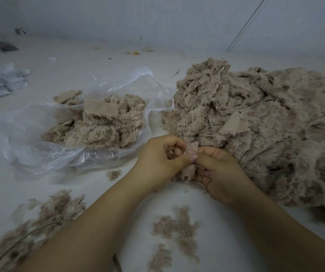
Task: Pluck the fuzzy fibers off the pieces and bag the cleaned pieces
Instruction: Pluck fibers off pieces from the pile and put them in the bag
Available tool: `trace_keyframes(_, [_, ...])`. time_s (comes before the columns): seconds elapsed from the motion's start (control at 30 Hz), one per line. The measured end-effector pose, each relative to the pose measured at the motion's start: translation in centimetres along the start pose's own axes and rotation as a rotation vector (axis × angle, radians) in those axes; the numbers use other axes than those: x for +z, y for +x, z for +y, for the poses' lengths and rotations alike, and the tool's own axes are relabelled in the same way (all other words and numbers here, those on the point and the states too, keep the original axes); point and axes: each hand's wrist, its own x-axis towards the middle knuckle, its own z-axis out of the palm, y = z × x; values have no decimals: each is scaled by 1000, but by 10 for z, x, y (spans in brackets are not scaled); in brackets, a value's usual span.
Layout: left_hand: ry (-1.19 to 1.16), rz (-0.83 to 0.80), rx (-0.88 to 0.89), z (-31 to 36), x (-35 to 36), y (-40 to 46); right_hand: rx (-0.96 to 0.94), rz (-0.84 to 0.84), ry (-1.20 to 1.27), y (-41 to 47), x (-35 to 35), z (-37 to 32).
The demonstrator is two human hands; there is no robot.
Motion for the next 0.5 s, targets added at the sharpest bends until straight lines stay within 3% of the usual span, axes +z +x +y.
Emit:
trace_keyframes(0.2, [-75,-14,-96,2,0,-1,-2,-36,78,-1,1,-1])
trace_keyframes(0.4, [-487,-175,-158,7,-14,-2,16,107,103,3,3,1])
trace_keyframes(0.5, [-586,-244,-126,9,-17,-4,25,118,114,4,1,1])
